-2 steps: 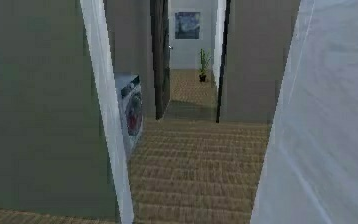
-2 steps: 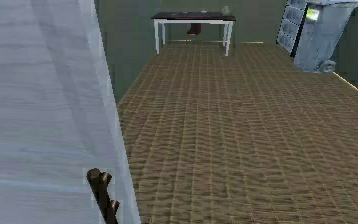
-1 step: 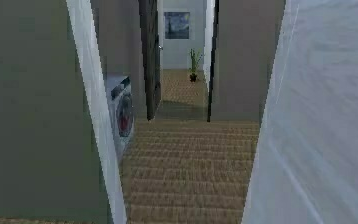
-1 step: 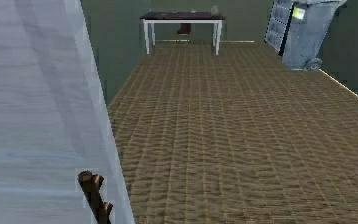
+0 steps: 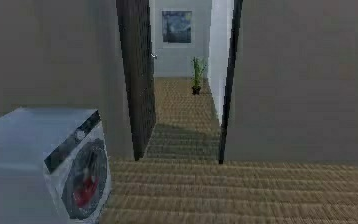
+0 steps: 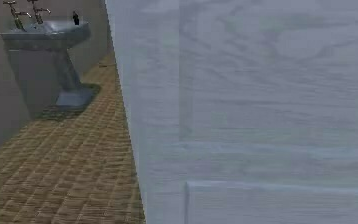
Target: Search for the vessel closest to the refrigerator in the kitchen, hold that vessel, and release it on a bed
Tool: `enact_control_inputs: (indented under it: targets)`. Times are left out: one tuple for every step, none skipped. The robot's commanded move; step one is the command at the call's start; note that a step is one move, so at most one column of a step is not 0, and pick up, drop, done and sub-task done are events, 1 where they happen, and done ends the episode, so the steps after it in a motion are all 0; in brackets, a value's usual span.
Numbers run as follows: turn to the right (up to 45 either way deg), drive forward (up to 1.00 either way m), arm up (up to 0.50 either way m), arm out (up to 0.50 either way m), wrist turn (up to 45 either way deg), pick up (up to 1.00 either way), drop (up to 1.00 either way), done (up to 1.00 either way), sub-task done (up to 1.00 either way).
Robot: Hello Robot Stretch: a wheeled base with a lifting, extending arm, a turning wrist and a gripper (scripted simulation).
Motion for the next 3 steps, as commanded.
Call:
enact_control_inputs:
  targets:
    - [0.0,1.0,0.0,0.0,0.0,0.0,0.0,0.0,0.0]
    - [0.0,1.0,0.0,0.0,0.0,0.0,0.0,0.0,0.0]
    - [0.0,1.0,0.0,0.0,0.0,0.0,0.0,0.0,0.0]
